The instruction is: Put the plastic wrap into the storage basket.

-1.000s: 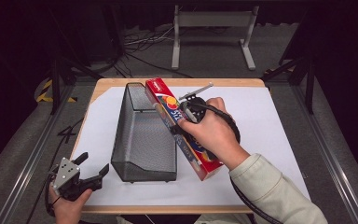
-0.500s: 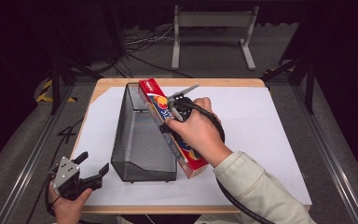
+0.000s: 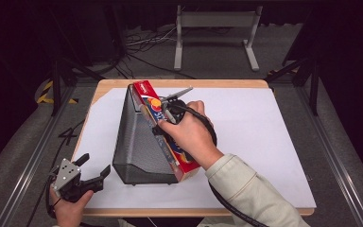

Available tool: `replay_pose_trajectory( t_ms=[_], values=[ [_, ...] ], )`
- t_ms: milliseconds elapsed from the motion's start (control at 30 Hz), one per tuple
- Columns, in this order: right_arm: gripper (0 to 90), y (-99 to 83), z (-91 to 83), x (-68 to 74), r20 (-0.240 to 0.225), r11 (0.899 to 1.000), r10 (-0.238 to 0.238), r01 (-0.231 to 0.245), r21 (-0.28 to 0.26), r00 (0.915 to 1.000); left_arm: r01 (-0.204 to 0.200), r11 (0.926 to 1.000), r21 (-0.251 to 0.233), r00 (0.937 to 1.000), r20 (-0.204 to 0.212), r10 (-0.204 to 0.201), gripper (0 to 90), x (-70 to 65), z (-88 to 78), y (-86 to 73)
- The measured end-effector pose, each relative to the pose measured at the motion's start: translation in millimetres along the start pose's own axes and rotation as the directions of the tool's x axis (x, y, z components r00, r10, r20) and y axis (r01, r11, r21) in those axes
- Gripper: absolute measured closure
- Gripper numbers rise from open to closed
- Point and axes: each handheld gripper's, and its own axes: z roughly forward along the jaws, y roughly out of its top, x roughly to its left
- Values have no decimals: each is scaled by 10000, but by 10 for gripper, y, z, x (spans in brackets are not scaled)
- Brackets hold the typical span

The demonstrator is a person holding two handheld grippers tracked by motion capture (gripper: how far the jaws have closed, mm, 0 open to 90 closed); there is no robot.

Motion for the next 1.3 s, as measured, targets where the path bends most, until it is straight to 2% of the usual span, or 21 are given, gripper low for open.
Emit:
replay_pose_trajectory(
  t_ms=[300,467,567,900,1067,1300],
  values=[
    [387,-7,169,63,150,9996,-39,35,265,9999,21,10000,-1,10000,-26,-21,153,5,3,-2],
    [385,-8,288,90,475,9990,-165,145,416,9987,38,10000,-19,10000,-45,-38,154,10,1,-4],
    [383,1,342,91,527,9986,-57,29,529,9986,37,10000,1,10000,-57,-37,154,14,-2,-5],
    [377,2,393,141,724,9972,-33,-22,751,9974,36,10000,18,10000,-52,-36,154,2,5,0],
    [376,22,458,144,792,9920,28,-128,1258,9969,54,10000,27,10000,-81,-54,154,20,-3,-3],
    [366,23,543,201,1071,9884,-250,86,1516,9939,31,10000,29,10000,-44,-31,154,17,0,-5]
  ],
)
